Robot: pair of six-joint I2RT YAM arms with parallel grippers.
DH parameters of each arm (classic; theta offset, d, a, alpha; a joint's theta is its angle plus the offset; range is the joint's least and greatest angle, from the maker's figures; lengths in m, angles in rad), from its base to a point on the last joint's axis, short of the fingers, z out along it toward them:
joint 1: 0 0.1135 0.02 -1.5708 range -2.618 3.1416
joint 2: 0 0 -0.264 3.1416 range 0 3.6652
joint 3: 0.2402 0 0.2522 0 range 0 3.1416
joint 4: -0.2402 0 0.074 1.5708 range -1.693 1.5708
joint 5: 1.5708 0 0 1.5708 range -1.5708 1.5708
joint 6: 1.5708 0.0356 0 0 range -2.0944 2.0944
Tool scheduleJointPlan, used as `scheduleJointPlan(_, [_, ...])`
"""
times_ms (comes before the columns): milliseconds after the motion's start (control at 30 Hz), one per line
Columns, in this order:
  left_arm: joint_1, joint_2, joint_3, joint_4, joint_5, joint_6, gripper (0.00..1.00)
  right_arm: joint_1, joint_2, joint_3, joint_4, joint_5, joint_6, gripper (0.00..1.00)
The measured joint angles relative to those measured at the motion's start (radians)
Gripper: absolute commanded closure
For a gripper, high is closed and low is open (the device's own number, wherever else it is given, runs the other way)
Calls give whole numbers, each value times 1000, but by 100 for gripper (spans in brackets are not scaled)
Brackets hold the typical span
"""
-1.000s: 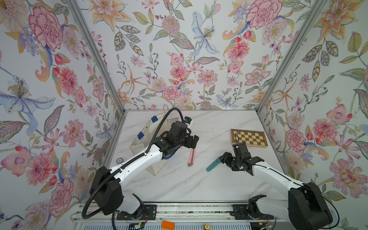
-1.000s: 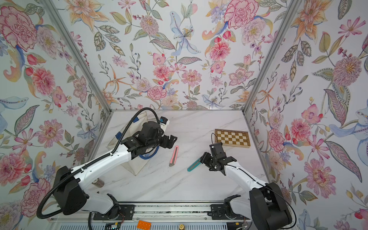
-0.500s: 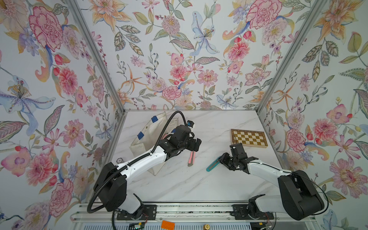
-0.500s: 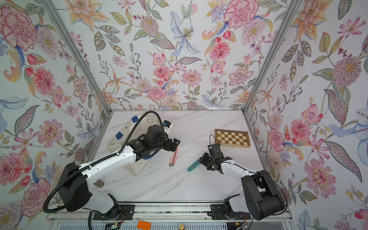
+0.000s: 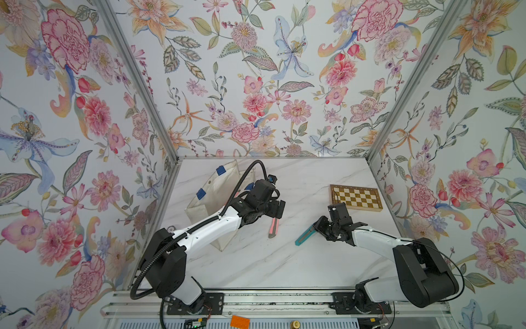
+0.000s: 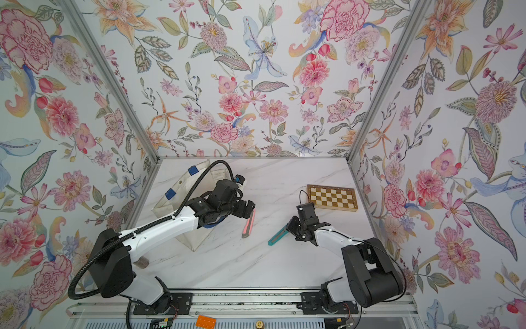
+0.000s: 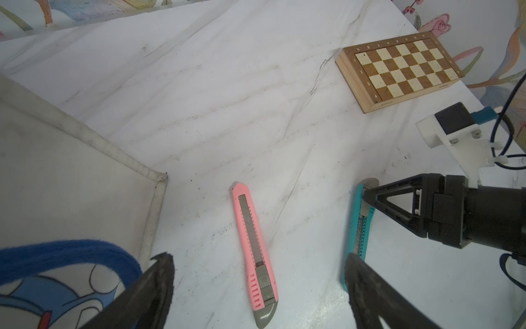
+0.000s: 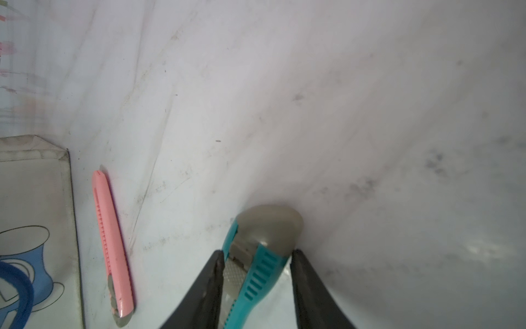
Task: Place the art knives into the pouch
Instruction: Pick up the utility knife at the center of the board.
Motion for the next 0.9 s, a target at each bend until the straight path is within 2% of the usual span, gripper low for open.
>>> scheduleJointPlan(233, [0, 0, 0, -9, -4, 0, 6, 5, 70, 71, -24, 18, -33, 59])
scheduleJointPlan(500, [0, 0, 0, -25, -22, 6, 6, 55, 140, 157, -77, 77, -64, 60])
scheduleJointPlan(900, [0, 0, 0, -42, -26, 11, 8, 105, 158, 188, -119, 131, -70, 62])
